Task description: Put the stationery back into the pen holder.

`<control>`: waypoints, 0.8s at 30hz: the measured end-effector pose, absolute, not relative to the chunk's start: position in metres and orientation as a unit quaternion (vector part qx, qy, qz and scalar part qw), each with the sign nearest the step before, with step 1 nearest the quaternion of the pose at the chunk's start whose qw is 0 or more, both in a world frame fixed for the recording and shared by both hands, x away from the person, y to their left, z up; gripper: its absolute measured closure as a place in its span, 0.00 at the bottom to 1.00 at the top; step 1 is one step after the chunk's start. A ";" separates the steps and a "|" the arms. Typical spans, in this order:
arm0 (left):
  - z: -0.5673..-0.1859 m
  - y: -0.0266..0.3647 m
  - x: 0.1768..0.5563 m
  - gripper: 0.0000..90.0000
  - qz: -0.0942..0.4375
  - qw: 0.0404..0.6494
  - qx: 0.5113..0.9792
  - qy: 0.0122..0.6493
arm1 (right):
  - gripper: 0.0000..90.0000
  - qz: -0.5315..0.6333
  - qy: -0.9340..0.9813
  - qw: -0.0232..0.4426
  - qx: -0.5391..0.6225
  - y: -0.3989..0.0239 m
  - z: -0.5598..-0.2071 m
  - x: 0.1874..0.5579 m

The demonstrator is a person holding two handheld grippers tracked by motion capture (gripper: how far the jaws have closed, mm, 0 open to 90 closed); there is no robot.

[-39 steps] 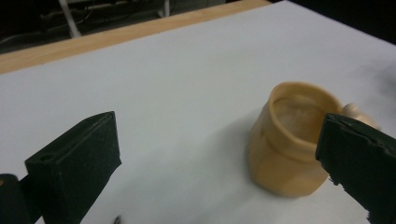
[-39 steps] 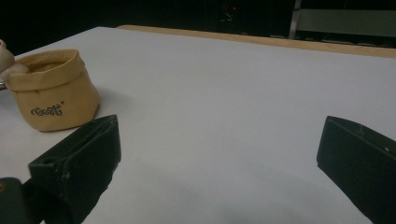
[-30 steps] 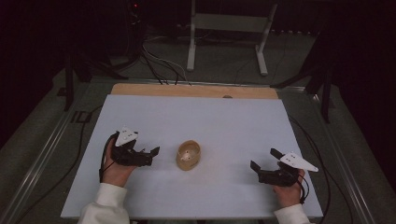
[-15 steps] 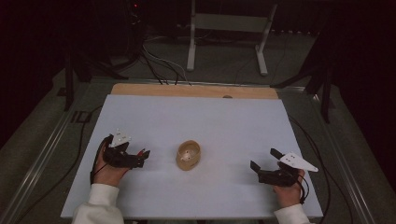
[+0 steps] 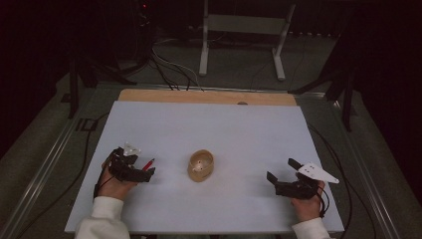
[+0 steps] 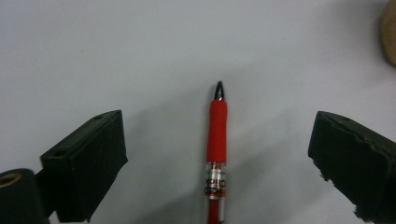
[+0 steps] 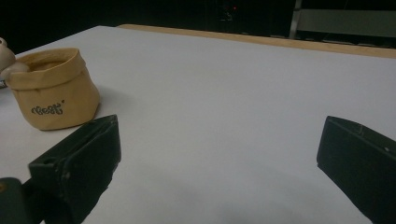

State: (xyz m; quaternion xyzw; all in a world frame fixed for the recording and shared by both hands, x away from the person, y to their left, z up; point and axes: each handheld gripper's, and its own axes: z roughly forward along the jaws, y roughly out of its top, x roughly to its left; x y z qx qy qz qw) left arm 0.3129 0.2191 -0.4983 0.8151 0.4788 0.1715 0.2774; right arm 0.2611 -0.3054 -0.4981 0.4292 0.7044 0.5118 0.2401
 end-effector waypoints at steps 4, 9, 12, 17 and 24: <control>-0.501 0.217 0.314 0.25 0.168 0.255 0.821 0.483 | 0.00 0.511 0.704 0.239 0.430 -0.305 -0.498 0.261; -0.505 0.216 0.317 0.62 0.150 0.241 0.830 0.480 | 0.00 0.512 0.705 0.240 0.429 -0.305 -0.498 0.261; -0.505 0.215 0.317 0.75 0.142 0.243 0.835 0.473 | 0.00 0.511 0.704 0.239 0.430 -0.306 -0.498 0.261; -0.503 0.212 0.320 0.89 0.132 0.229 0.847 0.462 | 0.00 0.511 0.706 0.240 0.429 -0.305 -0.498 0.261; -0.501 0.212 0.318 0.90 0.134 0.241 0.841 0.465 | 0.00 0.510 0.705 0.240 0.430 -0.305 -0.499 0.262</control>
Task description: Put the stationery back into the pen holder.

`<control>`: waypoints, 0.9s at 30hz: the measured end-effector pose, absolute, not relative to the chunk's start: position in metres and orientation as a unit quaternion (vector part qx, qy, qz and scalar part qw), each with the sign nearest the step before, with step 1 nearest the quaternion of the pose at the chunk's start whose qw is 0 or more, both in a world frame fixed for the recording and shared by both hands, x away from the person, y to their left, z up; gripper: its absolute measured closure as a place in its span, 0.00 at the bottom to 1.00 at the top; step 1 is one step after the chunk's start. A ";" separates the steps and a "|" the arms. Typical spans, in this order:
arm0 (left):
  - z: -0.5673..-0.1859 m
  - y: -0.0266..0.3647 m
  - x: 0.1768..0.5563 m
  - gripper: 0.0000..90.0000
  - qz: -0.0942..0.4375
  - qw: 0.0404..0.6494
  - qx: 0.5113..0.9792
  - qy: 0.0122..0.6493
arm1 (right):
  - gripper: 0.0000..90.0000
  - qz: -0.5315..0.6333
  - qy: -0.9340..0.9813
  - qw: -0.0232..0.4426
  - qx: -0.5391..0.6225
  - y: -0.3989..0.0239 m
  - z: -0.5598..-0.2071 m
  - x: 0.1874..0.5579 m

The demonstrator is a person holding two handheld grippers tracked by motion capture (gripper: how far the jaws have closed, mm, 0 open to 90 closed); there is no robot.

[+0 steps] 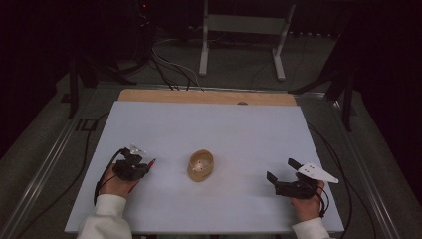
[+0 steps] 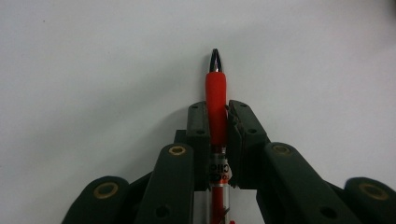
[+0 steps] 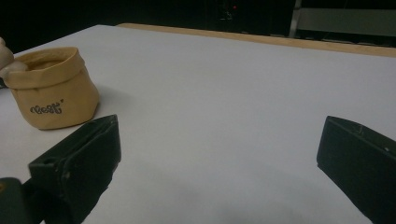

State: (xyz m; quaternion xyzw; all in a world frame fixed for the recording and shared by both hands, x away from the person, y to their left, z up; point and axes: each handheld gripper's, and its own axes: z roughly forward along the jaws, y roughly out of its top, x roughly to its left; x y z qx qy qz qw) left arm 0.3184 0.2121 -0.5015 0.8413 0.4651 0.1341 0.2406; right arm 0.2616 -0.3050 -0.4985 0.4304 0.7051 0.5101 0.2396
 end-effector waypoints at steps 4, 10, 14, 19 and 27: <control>-0.497 0.209 0.318 0.90 0.134 0.248 0.843 0.458 | 0.00 0.510 0.705 0.240 0.430 -0.305 -0.498 0.262; -0.489 0.203 0.316 0.90 0.142 0.260 0.844 0.448 | 0.00 0.510 0.705 0.240 0.430 -0.305 -0.498 0.261; -0.481 0.201 0.314 0.90 0.147 0.272 0.841 0.443 | 0.00 0.510 0.705 0.240 0.430 -0.305 -0.498 0.261; -0.470 0.200 0.315 0.90 0.153 0.289 0.836 0.441 | 0.00 0.509 0.706 0.241 0.430 -0.305 -0.498 0.262; -0.454 0.195 0.317 0.90 0.164 0.323 0.821 0.441 | 0.00 0.509 0.706 0.241 0.430 -0.305 -0.499 0.262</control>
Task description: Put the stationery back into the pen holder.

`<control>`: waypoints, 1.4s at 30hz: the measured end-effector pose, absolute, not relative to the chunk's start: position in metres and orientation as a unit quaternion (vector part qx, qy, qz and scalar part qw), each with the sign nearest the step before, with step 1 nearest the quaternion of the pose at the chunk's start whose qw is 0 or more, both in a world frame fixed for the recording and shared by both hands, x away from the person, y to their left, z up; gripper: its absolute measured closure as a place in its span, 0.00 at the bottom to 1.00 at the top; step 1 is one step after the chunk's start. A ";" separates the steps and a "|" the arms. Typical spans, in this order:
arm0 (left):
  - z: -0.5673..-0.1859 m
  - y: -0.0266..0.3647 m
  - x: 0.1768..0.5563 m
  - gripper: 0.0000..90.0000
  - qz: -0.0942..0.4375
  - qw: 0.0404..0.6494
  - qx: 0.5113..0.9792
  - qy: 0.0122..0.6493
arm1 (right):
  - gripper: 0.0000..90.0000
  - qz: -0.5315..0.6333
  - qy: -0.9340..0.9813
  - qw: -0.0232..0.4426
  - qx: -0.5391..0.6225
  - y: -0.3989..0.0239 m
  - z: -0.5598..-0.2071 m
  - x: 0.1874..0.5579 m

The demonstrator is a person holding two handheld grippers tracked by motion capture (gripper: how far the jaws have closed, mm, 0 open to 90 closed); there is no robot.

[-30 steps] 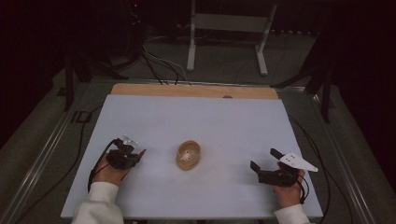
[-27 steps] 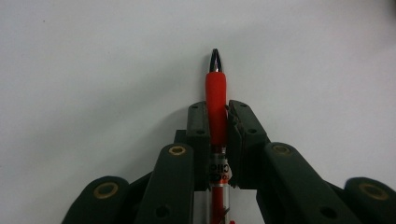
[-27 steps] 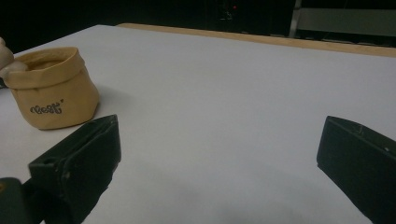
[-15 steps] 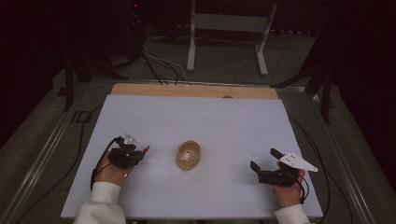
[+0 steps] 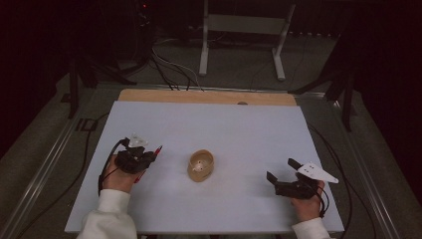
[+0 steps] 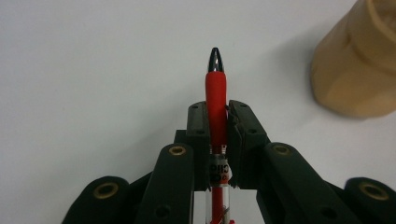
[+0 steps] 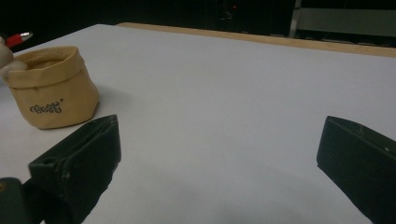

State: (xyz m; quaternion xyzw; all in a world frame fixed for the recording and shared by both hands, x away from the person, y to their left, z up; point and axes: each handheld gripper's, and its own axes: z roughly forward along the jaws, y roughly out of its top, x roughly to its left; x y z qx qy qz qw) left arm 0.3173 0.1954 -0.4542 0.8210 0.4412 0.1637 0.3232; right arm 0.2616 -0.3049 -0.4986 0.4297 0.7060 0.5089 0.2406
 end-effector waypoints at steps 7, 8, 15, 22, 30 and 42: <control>-0.444 0.188 0.319 0.90 0.179 0.340 0.814 0.436 | 0.00 0.509 0.705 0.241 0.430 -0.305 -0.499 0.262; -0.442 0.187 0.319 0.90 0.180 0.342 0.814 0.433 | 0.00 0.509 0.706 0.241 0.430 -0.305 -0.499 0.262; -0.432 0.181 0.318 0.90 0.192 0.370 0.803 0.426 | 0.00 0.509 0.706 0.241 0.431 -0.305 -0.498 0.261; -0.421 0.182 0.315 0.90 0.203 0.415 0.786 0.411 | 0.00 0.509 0.705 0.241 0.431 -0.305 -0.498 0.261; -0.414 0.180 0.316 0.90 0.207 0.442 0.775 0.402 | 0.00 0.509 0.705 0.241 0.430 -0.305 -0.498 0.261; -0.408 0.172 0.318 0.90 0.203 0.471 0.768 0.383 | 0.00 0.509 0.706 0.240 0.430 -0.305 -0.498 0.262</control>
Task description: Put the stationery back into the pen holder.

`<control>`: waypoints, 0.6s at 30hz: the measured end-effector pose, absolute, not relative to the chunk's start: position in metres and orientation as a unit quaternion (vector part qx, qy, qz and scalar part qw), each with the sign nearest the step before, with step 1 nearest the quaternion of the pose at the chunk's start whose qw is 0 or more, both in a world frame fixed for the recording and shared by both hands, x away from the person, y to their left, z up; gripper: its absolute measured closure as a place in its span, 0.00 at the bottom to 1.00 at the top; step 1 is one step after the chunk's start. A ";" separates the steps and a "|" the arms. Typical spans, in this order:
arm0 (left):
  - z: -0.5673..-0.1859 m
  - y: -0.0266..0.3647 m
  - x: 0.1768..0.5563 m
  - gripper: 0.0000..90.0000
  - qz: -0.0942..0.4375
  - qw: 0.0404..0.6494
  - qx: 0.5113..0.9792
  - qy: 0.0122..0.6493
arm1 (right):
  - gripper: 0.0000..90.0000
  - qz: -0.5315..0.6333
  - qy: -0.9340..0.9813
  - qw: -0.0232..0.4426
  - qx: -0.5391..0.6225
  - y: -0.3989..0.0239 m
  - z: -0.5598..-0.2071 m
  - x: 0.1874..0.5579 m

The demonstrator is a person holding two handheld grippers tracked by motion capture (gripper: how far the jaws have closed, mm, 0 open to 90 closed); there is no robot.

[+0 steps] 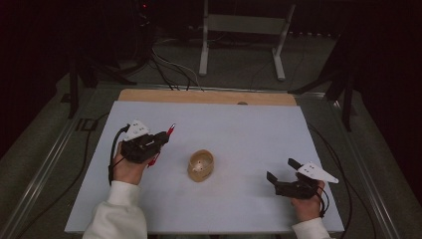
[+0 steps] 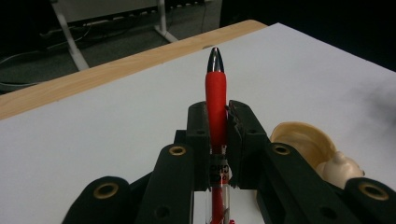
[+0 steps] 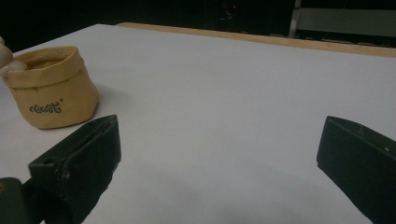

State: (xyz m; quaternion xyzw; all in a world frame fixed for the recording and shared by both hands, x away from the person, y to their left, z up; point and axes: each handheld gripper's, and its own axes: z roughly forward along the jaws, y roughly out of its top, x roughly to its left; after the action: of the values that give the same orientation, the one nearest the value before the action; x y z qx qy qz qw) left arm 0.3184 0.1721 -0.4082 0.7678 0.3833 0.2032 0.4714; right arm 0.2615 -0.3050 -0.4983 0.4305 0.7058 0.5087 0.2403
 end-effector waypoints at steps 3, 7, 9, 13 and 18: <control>-0.407 0.170 0.320 0.90 0.199 0.478 0.766 0.380 | 0.00 0.509 0.706 0.241 0.430 -0.305 -0.498 0.261; -0.405 0.165 0.320 0.90 0.196 0.487 0.765 0.374 | 0.00 0.508 0.706 0.241 0.430 -0.305 -0.498 0.262; -0.404 0.162 0.320 0.90 0.197 0.488 0.765 0.371 | 0.00 0.508 0.707 0.240 0.430 -0.305 -0.499 0.262; -0.403 0.158 0.321 0.90 0.195 0.493 0.766 0.364 | 0.00 0.508 0.707 0.240 0.430 -0.305 -0.498 0.262; -0.400 0.152 0.324 0.90 0.193 0.503 0.764 0.354 | 0.00 0.508 0.707 0.240 0.429 -0.305 -0.498 0.262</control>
State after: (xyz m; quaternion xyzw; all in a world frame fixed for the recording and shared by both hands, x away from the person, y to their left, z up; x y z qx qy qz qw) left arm 0.3241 0.1517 -0.3998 0.7644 0.3536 0.1934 0.5033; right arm 0.2615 -0.3048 -0.4984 0.4292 0.7069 0.5083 0.2401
